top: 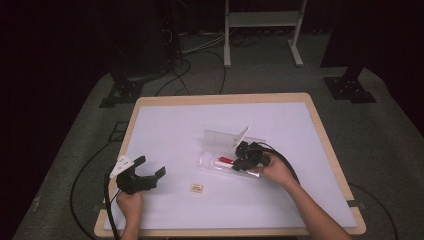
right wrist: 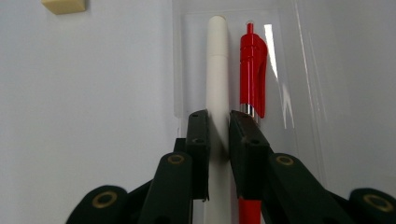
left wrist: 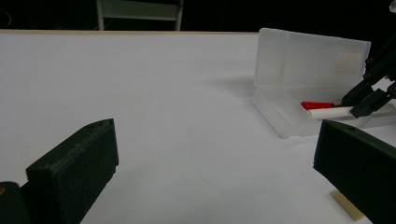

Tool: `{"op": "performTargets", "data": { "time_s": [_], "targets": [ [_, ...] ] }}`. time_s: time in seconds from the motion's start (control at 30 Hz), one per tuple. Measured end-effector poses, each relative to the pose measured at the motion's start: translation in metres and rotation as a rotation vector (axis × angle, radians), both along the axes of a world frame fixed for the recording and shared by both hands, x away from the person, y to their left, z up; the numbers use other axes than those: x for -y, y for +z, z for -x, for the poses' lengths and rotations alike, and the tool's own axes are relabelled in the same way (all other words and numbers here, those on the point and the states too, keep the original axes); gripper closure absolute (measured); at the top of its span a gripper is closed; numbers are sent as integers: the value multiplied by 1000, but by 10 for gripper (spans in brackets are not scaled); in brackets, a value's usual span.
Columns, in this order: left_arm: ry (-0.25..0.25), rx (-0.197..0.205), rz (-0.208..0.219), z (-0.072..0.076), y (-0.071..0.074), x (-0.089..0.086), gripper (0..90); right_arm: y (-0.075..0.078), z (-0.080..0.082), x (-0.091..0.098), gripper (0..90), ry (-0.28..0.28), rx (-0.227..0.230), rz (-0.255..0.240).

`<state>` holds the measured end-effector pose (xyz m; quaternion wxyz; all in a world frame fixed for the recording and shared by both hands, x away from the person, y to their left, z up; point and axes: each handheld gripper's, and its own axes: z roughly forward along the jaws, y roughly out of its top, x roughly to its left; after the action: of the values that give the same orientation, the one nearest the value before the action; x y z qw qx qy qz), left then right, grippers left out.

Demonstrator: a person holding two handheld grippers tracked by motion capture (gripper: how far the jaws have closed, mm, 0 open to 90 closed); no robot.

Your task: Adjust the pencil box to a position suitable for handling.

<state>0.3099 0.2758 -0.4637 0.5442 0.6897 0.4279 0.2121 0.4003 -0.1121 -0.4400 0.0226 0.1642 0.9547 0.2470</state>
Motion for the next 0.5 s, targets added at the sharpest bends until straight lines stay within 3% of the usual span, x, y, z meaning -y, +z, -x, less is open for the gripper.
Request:
{"op": "performTargets", "data": {
  "time_s": [0.5],
  "targets": [
    [2,-1,0,0,0,0,0,0,0,3,759,-2,-11,-13]
  ]
}}
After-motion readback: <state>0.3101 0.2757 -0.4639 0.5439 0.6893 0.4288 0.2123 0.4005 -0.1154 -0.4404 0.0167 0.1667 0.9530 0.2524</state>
